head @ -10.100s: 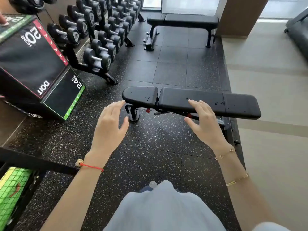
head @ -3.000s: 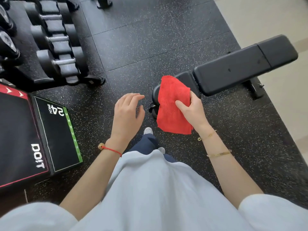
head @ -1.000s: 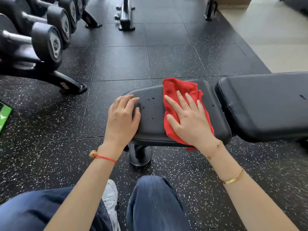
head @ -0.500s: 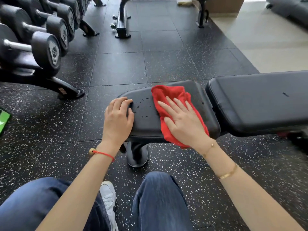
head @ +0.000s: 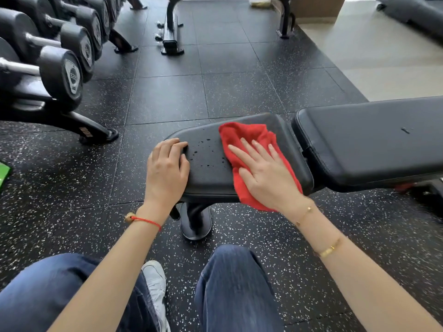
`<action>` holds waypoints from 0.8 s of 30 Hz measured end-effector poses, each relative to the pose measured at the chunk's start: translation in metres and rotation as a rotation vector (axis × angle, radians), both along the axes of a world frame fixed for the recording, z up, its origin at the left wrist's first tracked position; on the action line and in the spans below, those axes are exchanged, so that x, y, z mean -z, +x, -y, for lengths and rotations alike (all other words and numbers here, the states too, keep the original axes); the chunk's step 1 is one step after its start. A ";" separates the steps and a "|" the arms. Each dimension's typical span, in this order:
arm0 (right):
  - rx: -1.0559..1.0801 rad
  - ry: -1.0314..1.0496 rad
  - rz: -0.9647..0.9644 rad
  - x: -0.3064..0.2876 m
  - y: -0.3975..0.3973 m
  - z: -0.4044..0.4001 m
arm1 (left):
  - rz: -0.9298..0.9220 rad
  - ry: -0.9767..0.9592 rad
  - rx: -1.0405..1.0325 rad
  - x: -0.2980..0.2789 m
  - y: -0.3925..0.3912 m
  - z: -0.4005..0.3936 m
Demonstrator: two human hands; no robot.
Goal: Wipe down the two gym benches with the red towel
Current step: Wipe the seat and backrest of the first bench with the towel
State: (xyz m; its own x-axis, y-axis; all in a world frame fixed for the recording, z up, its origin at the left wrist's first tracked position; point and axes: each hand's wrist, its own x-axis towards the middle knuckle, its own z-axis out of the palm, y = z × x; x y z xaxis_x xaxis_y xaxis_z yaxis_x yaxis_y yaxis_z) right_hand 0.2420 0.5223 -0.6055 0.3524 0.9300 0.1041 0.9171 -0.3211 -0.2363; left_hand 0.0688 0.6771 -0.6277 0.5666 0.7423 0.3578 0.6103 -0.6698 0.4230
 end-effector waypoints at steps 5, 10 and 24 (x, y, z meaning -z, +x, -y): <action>0.177 -0.071 0.003 -0.005 0.048 -0.013 | -0.006 -0.008 0.005 -0.001 -0.001 -0.001; 0.146 -0.096 -0.014 -0.010 0.026 -0.067 | -0.023 -0.016 0.002 -0.001 0.000 -0.001; 0.009 -0.091 0.015 -0.009 -0.027 -0.105 | 0.037 -0.007 -0.048 -0.023 -0.027 -0.008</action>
